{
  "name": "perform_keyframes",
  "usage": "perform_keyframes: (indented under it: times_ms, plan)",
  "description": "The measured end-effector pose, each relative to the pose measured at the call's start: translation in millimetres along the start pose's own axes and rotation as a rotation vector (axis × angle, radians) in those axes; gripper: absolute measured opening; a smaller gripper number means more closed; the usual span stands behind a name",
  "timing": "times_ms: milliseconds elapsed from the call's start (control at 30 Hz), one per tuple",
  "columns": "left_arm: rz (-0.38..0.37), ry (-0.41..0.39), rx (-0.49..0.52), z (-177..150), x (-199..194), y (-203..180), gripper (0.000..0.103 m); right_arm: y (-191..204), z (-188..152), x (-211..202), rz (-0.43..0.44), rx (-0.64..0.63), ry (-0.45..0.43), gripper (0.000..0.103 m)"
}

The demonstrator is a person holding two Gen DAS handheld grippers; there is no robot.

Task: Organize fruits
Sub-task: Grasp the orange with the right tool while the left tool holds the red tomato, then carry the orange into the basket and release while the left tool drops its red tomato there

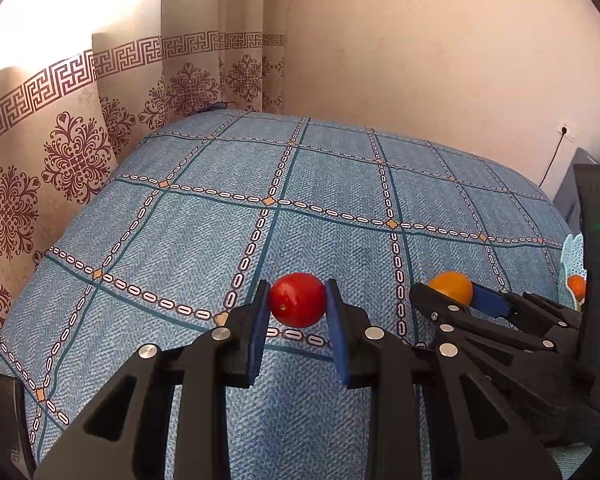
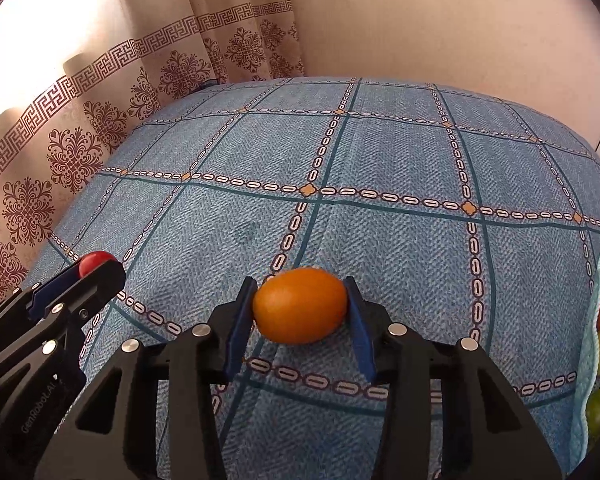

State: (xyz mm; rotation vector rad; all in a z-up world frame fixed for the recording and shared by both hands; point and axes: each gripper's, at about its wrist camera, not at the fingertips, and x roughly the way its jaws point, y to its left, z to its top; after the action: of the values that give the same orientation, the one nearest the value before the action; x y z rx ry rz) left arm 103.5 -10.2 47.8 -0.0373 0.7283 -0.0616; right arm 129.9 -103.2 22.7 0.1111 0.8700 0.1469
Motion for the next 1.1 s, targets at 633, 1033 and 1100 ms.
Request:
perform_keyframes:
  times_ms: [633,1033,1100]
  plan:
    - [-0.076,0.003,0.054,-6,-12,-26,0.028,-52,-20,-99,-0.121,0.111,-0.162,0.045]
    - [-0.125,-0.004,0.106,-4,-29,-54,0.028,-123,-57,-153,-0.243,0.242,-0.220,0.045]
    - [-0.134,-0.007,0.117,-4,-33,-59,0.028,-133,-60,-159,-0.257,0.266,-0.229,0.045]
